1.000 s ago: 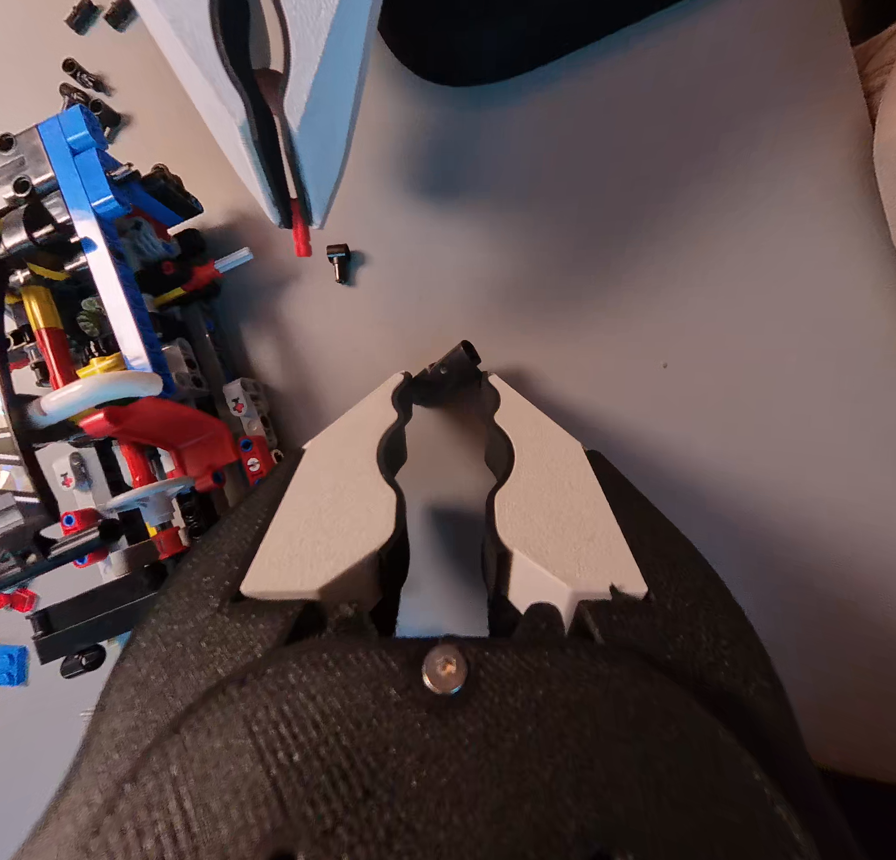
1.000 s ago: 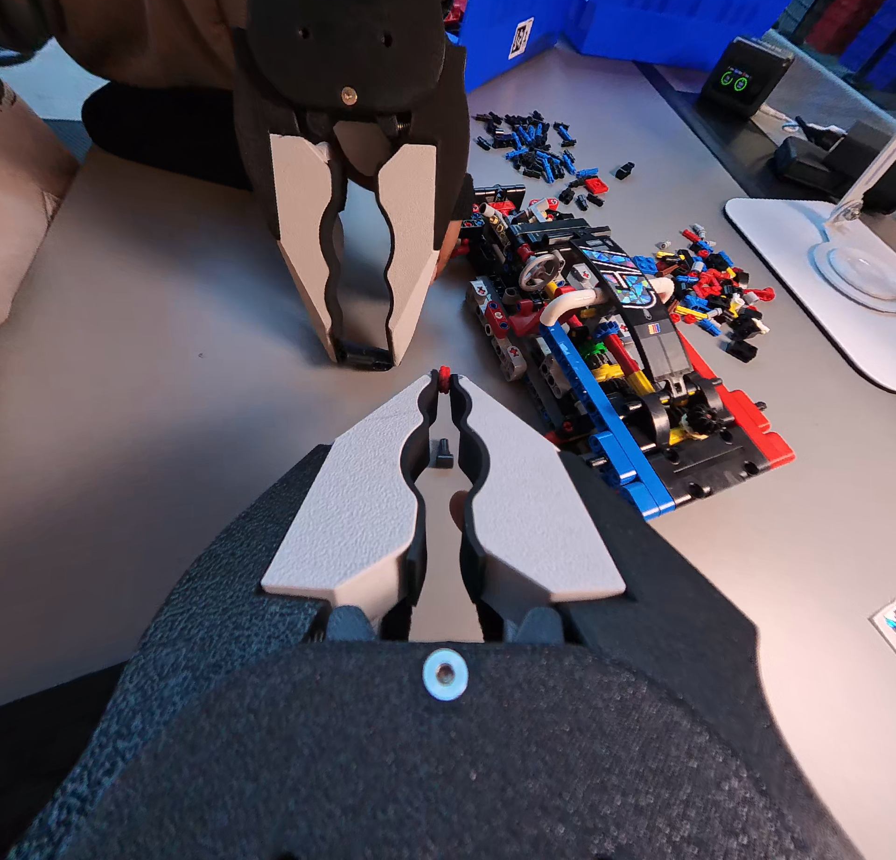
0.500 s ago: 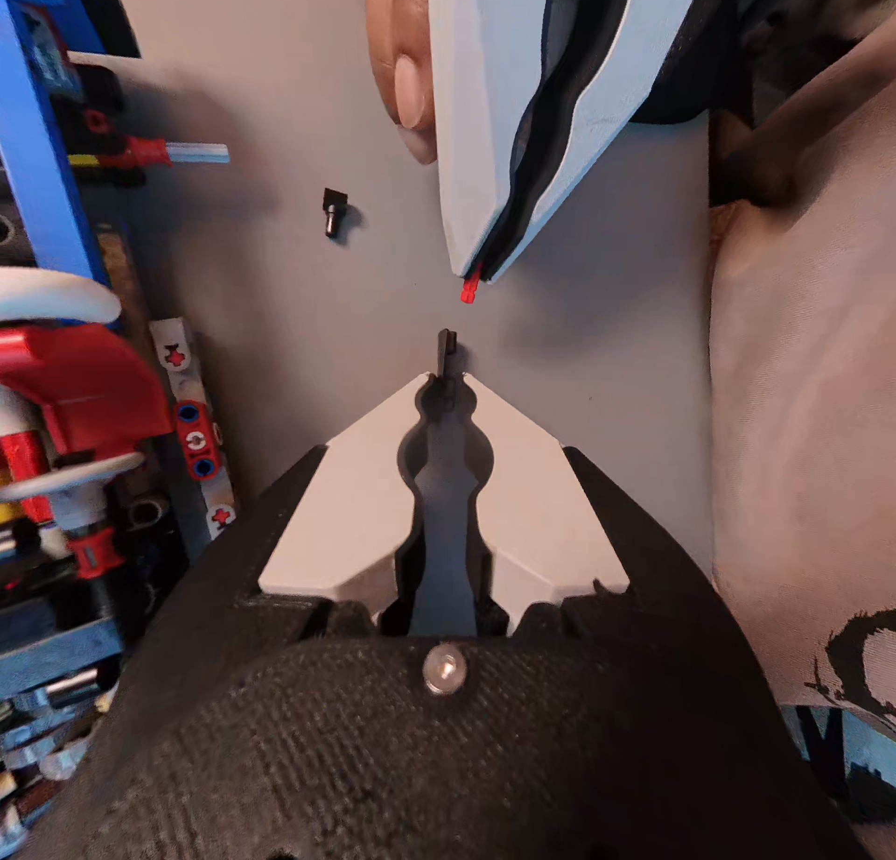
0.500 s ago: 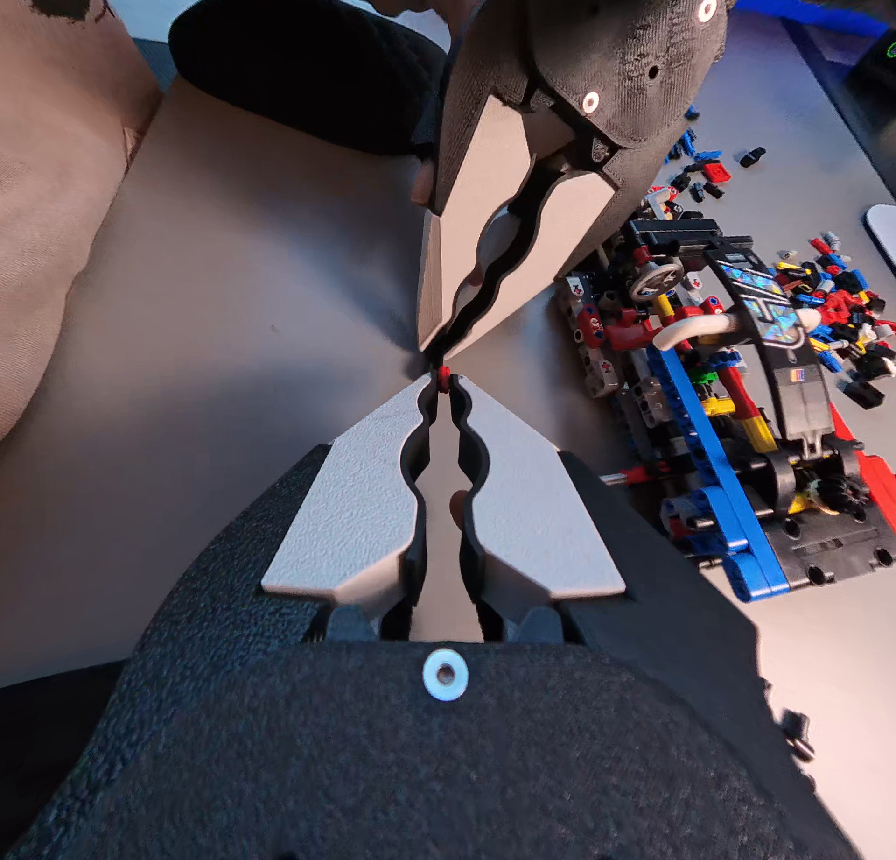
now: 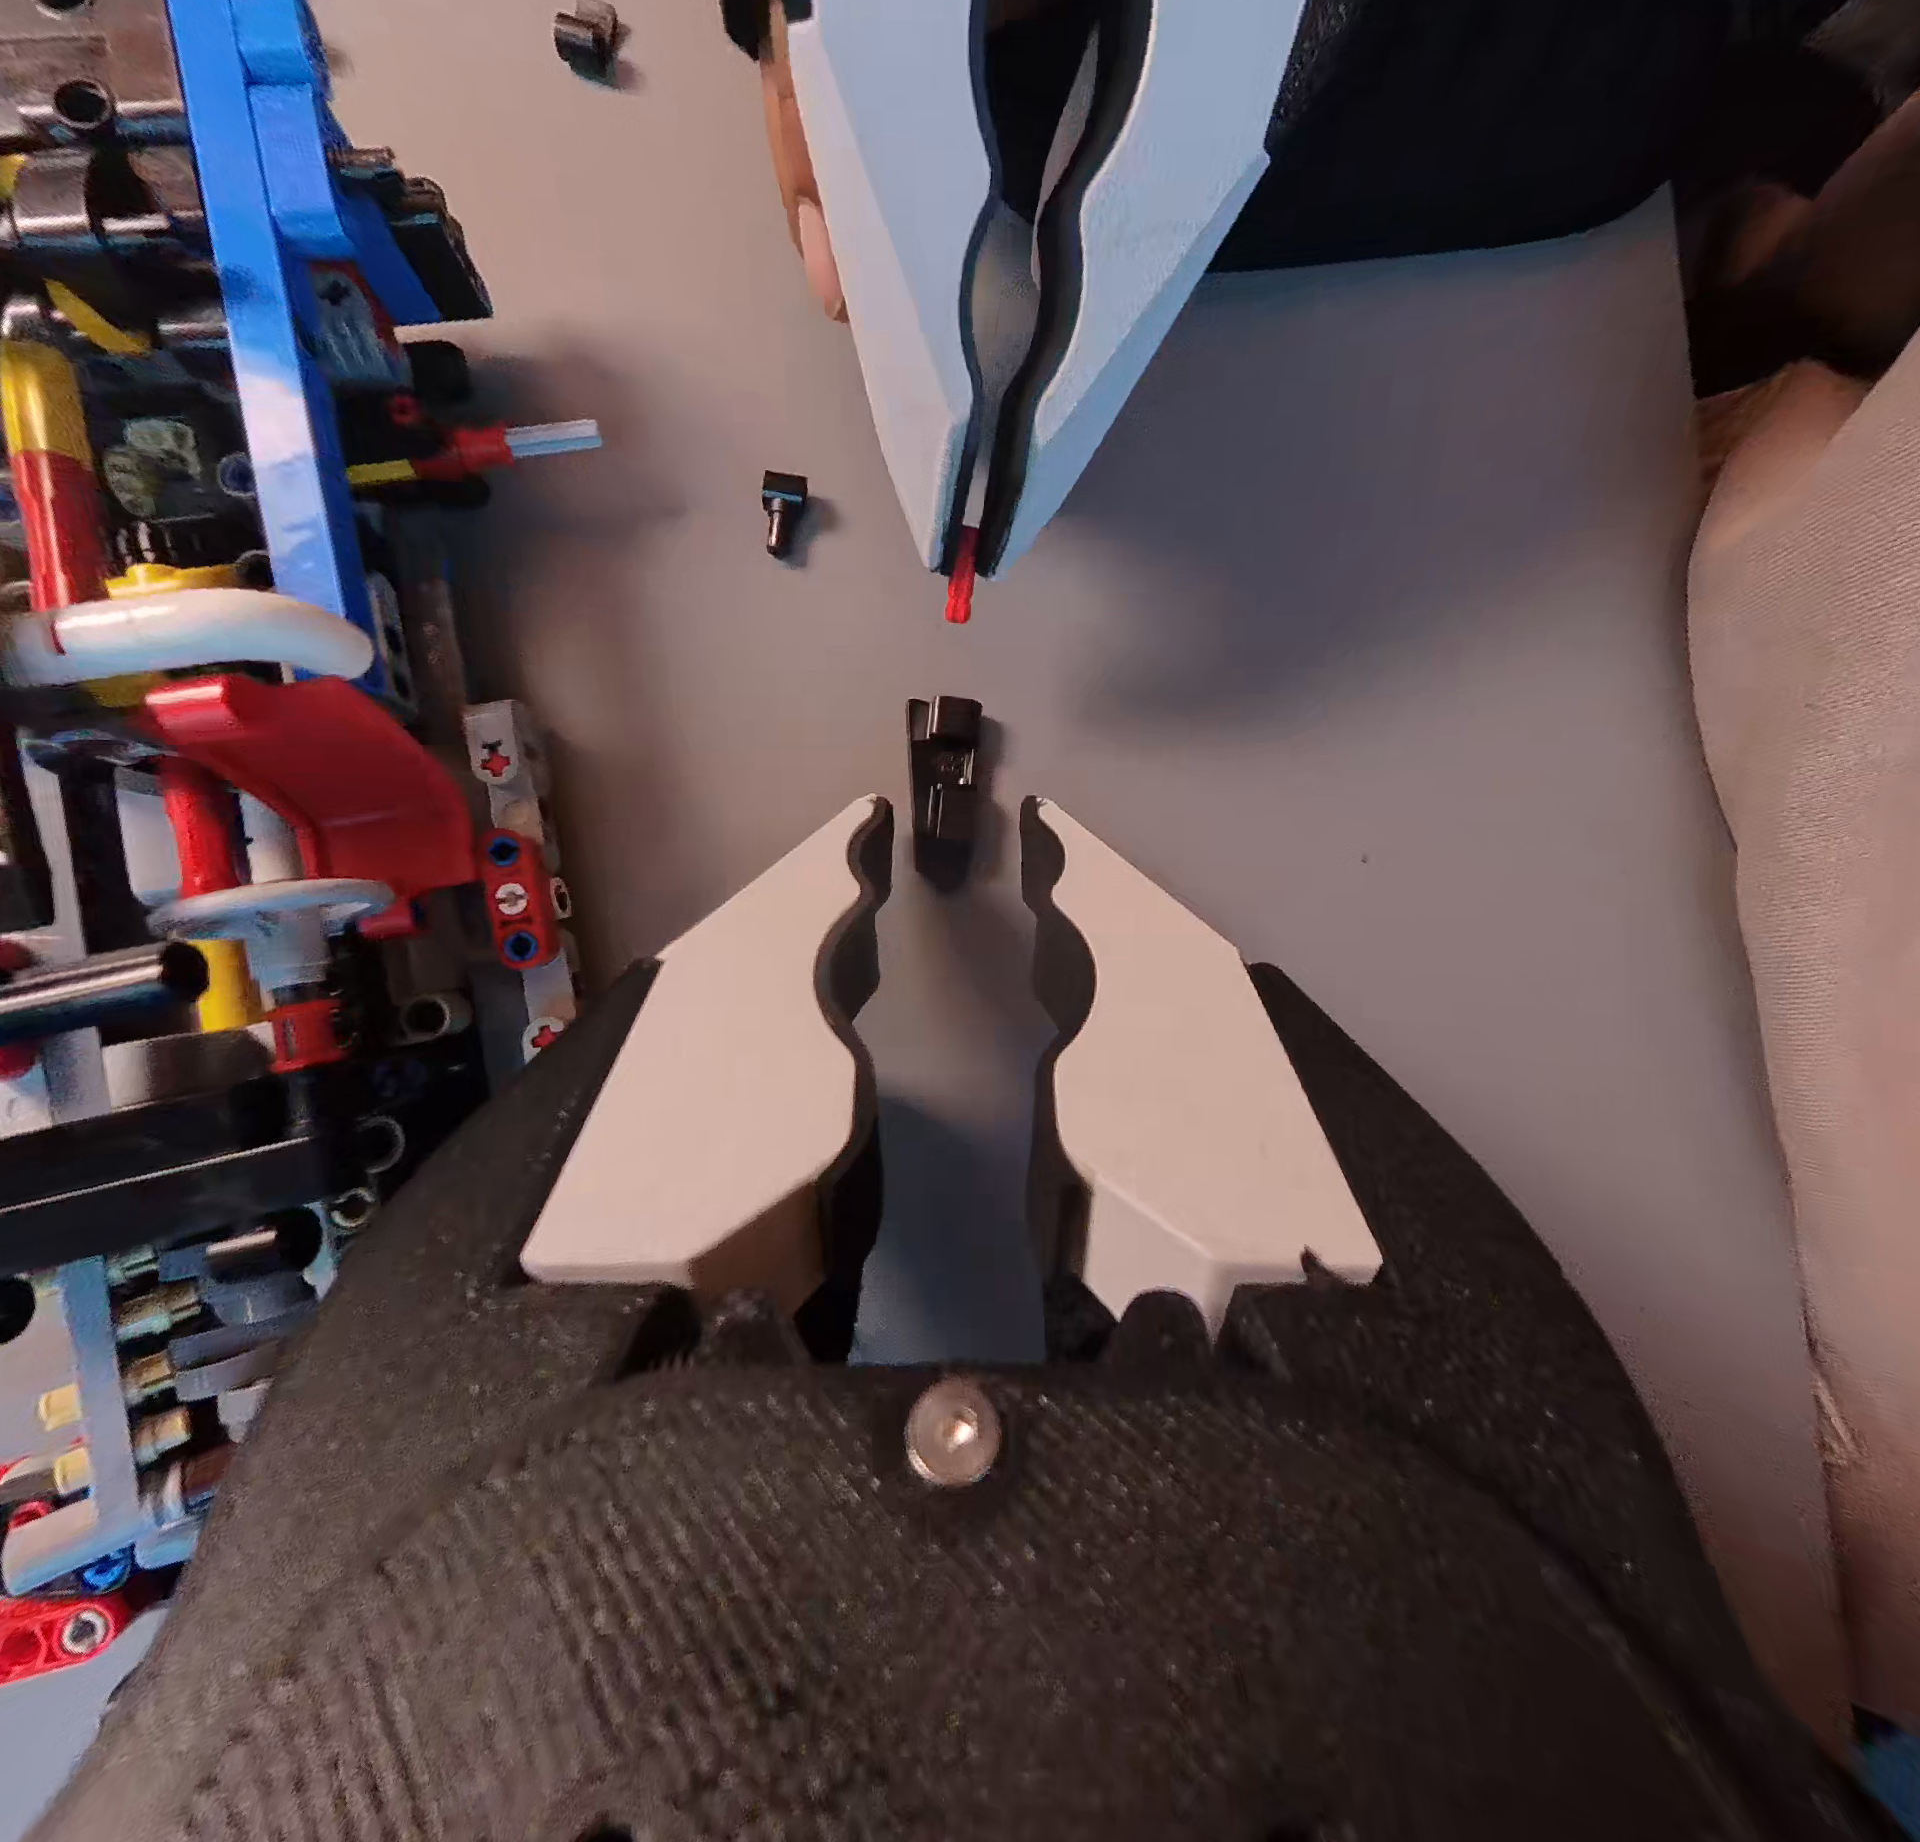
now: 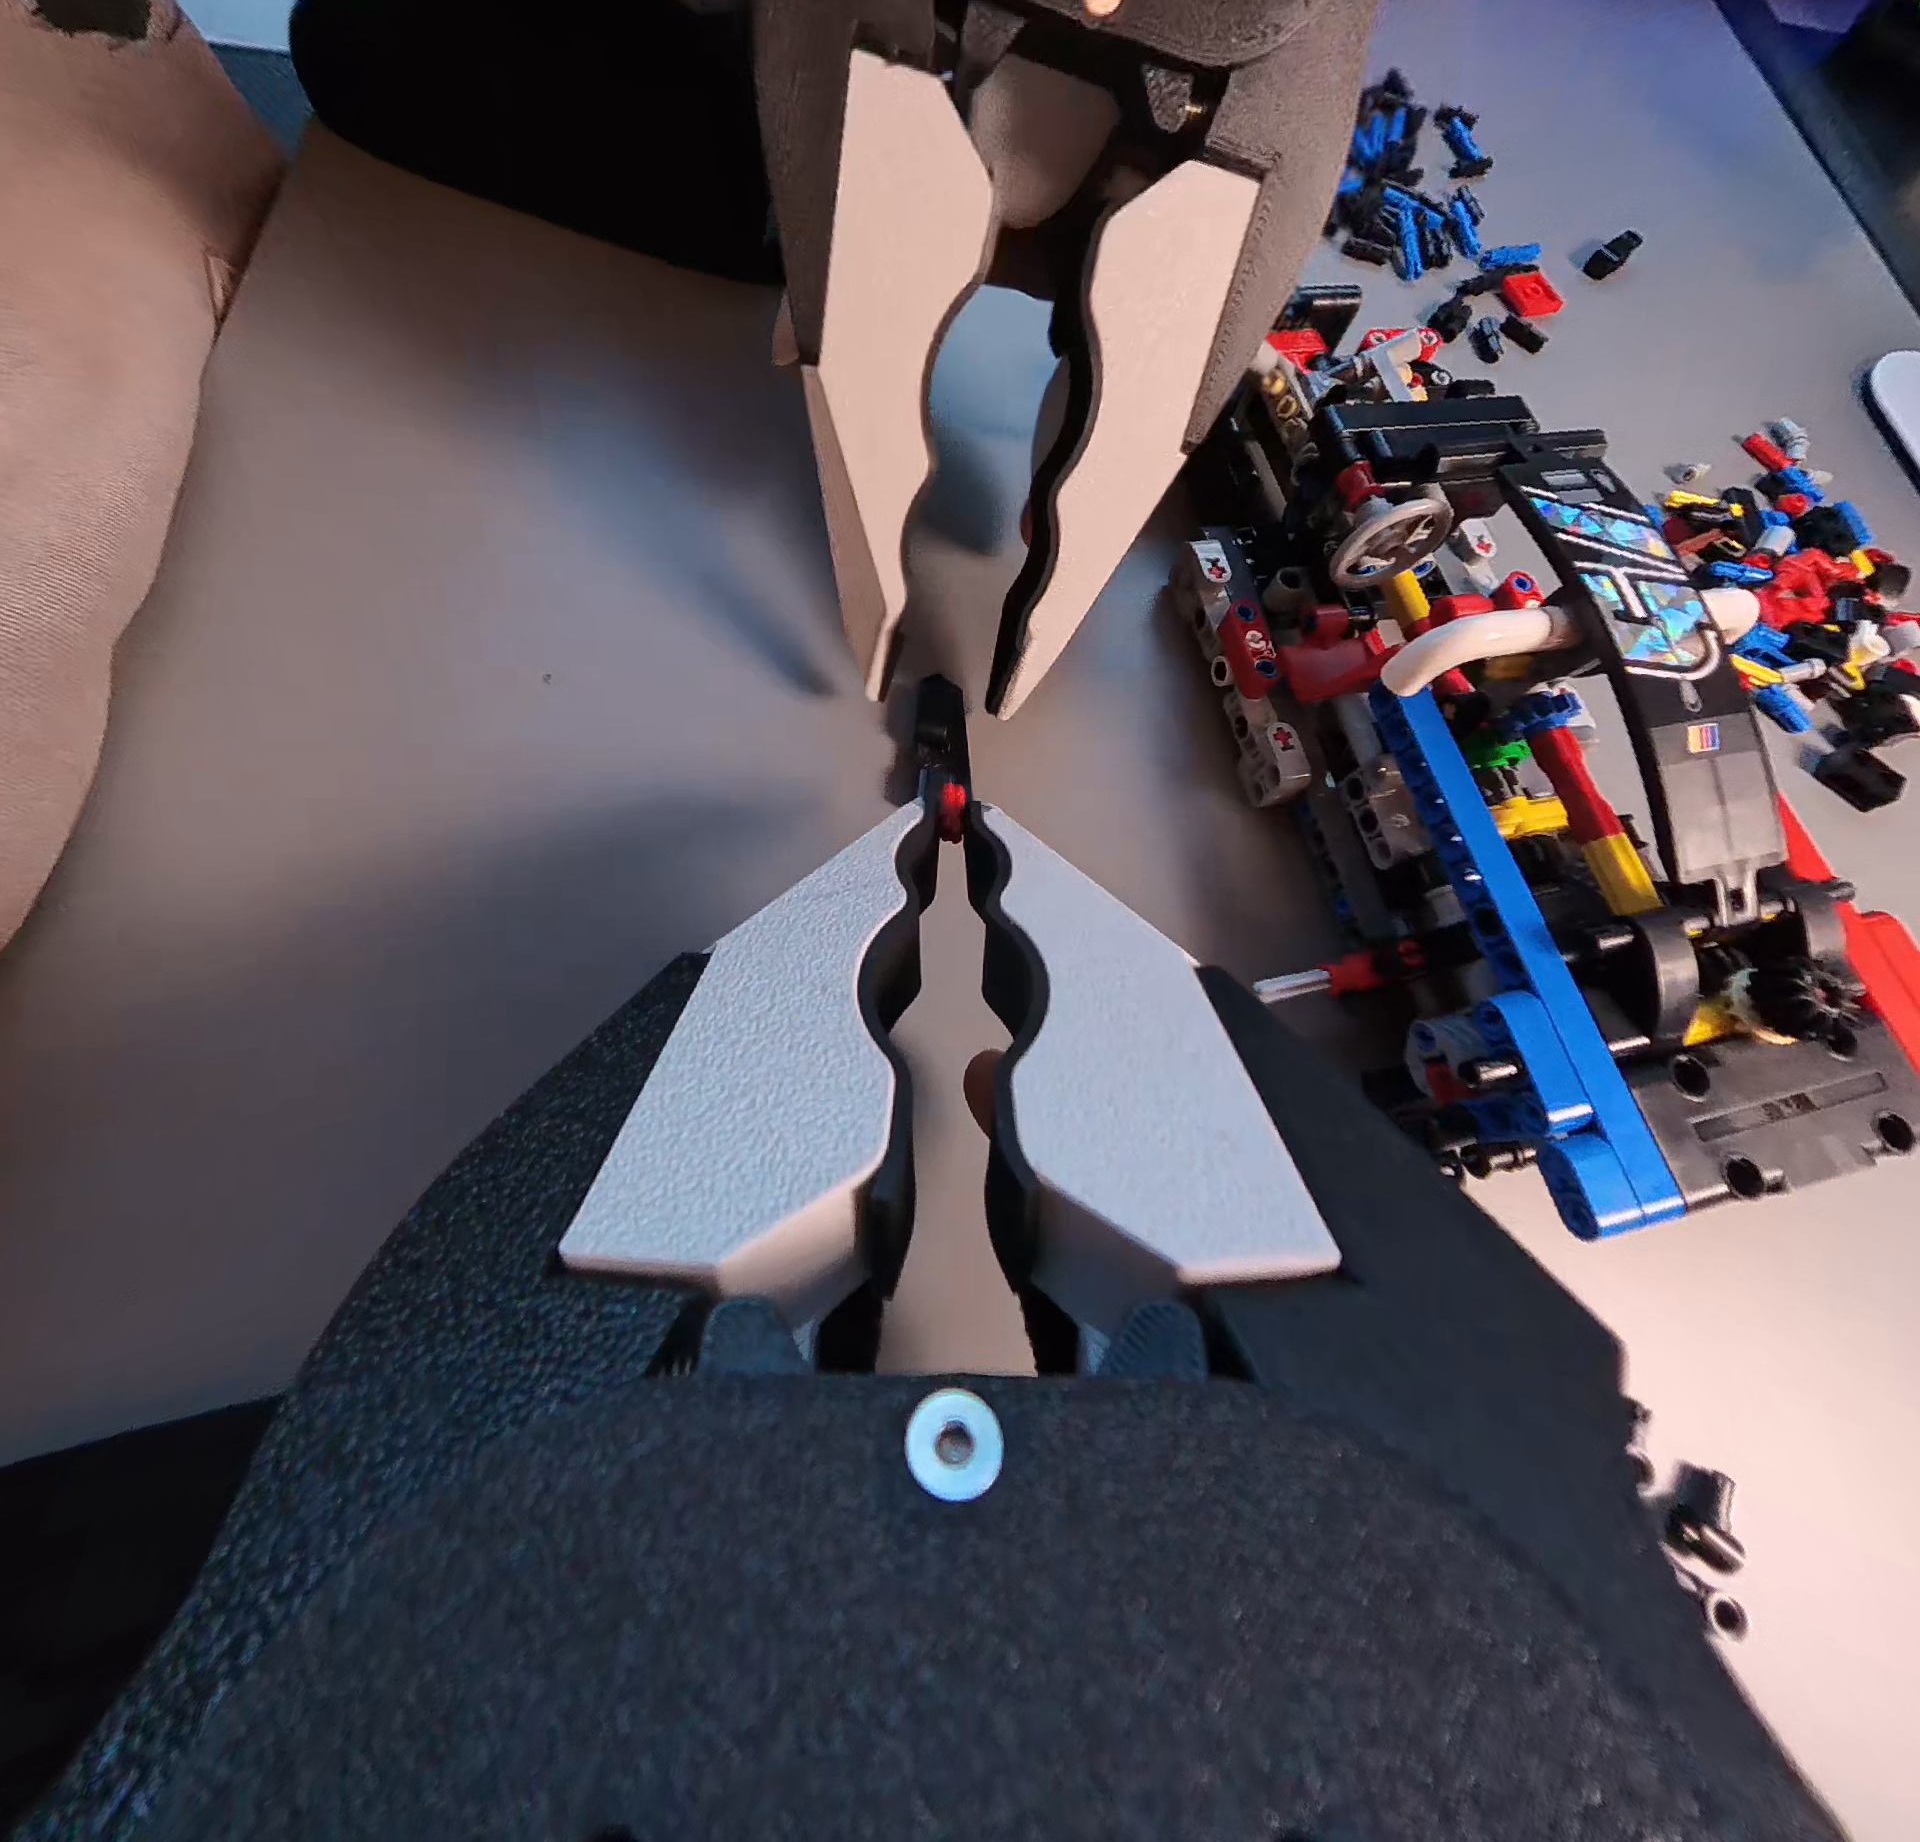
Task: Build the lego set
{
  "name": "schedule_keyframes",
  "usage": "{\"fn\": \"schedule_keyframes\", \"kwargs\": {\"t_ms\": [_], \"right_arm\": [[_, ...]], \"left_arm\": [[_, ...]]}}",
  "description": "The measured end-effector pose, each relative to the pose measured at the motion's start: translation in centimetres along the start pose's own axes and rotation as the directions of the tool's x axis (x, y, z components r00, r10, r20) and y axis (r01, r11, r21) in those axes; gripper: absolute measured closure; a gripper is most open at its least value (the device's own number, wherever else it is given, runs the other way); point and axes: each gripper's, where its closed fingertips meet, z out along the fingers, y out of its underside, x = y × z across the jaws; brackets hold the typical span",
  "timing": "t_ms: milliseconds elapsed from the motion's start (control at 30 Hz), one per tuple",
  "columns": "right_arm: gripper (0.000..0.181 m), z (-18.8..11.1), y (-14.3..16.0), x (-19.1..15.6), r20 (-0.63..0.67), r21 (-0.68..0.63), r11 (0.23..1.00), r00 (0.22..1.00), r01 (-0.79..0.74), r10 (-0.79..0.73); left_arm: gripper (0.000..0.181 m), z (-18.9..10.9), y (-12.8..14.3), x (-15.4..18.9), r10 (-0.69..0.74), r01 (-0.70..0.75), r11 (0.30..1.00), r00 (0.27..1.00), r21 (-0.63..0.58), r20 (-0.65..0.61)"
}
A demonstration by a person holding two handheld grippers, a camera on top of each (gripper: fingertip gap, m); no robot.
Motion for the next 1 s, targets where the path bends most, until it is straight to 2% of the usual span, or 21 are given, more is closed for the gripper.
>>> {"fn": "schedule_keyframes", "kwargs": {"t_ms": [200, 600, 700, 833, 1000], "right_arm": [[0.179, -0.6, -0.3, 0.5, -0.008, 0.035, 0.999, 0.999, -0.032, 0.032], [0.179, -1.0, -0.5, 0.9, 0.006, 0.073, 0.994, 0.997, -0.076, 0.076], [0.179, -1.1, -0.6, 1.0, 0.003, 0.083, 0.993, 0.997, -0.083, 0.083], [0.179, -1.3, -0.8, 1.3, -0.003, 0.104, 0.990, 0.995, -0.096, 0.097], [0.179, -1.9, -1.4, 2.0, -0.023, 0.158, 0.981, 0.993, -0.113, 0.118]], "left_arm": [[0.154, 1.0, 0.0, 0.1, 0.099, -0.100, 0.995, 0.991, 0.011, 0.092], [0.160, 0.7, 0.2, -0.1, 0.037, -0.043, 0.997, 0.995, 0.067, 0.095], [0.172, 0.7, 0.3, 0.0, 0.053, -0.060, 0.996, 0.994, 0.073, 0.097], [0.172, 0.3, 0.5, -0.7, 0.107, -0.121, 0.989, 0.982, 0.088, 0.154], [0.172, -1.8, -1.1, -0.8, 0.122, -0.176, 0.960, 0.964, 0.219, 0.238]]}}
